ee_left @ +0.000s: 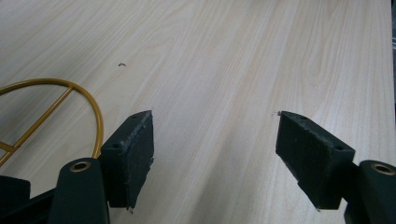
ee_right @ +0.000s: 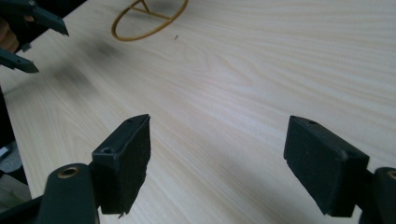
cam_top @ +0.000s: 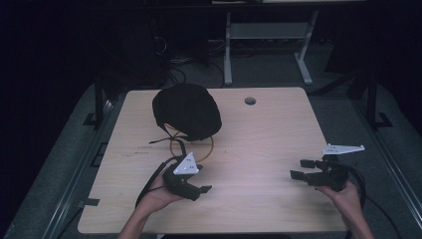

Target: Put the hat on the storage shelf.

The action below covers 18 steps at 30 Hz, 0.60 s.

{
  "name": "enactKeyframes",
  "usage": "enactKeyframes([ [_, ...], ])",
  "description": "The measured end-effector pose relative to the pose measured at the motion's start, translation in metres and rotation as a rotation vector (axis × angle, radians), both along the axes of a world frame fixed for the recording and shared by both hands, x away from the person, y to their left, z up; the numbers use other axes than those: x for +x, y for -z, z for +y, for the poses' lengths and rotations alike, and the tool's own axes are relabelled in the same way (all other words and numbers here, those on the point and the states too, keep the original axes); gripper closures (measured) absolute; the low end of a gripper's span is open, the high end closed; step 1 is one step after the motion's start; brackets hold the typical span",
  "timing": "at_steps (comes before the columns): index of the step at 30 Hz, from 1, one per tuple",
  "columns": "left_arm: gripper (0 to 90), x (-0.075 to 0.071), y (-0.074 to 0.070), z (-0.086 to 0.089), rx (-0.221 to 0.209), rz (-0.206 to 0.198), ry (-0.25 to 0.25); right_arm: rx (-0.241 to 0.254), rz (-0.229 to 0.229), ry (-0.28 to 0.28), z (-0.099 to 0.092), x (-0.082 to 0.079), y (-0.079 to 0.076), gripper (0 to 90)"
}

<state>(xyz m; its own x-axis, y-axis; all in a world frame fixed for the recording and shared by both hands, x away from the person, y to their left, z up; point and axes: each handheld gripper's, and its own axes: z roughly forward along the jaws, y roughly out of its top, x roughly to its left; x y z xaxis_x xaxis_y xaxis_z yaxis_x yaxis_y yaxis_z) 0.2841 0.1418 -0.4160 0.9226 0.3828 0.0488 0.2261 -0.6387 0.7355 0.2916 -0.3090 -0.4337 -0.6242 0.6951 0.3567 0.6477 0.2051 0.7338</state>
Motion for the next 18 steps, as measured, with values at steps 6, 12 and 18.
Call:
enactKeyframes([
  [6, 27.6, 0.0, 0.0, 0.001, 0.001, 0.003, -0.003, -0.003, 0.016, 0.014, -0.003, -0.011, 0.011, 22.3],
  [12, 27.6, 0.0, 0.0, 0.0, -0.004, 0.0, -0.003, 0.012, 0.0, 0.027, -0.003, -0.022, 0.016, 21.4],
  [18, 27.5, 0.0, 0.001, -0.002, 0.0, 0.005, 0.0, 0.023, -0.037, 0.052, 0.002, -0.038, 0.021, 18.7],
])
